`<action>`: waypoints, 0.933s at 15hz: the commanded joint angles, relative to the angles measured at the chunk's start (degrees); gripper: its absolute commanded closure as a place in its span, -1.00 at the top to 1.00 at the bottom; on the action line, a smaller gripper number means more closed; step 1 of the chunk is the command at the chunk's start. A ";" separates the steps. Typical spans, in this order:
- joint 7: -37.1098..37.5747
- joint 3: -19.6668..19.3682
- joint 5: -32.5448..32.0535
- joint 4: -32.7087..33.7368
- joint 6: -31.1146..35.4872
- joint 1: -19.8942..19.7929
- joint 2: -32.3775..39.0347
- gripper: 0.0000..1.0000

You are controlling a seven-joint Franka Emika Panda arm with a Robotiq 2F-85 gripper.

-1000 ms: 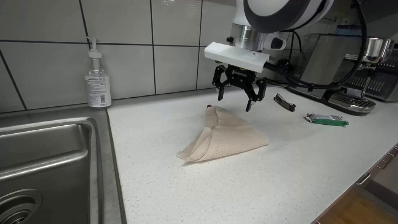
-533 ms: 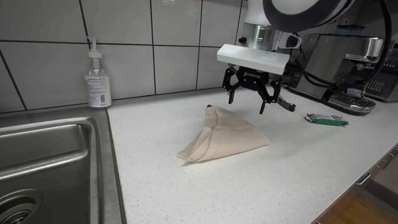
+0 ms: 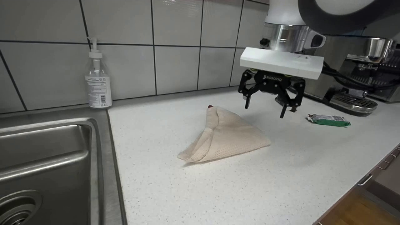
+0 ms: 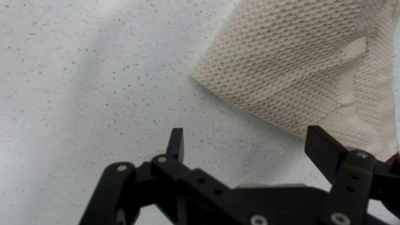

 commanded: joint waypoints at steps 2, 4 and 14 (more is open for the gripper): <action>-2.35 0.66 -4.47 -7.57 3.45 -2.11 -6.41 1.00; -3.08 0.75 -6.18 -9.93 4.84 -2.83 -8.06 1.00; -5.59 2.04 -6.66 -14.71 8.61 -6.04 -10.42 1.00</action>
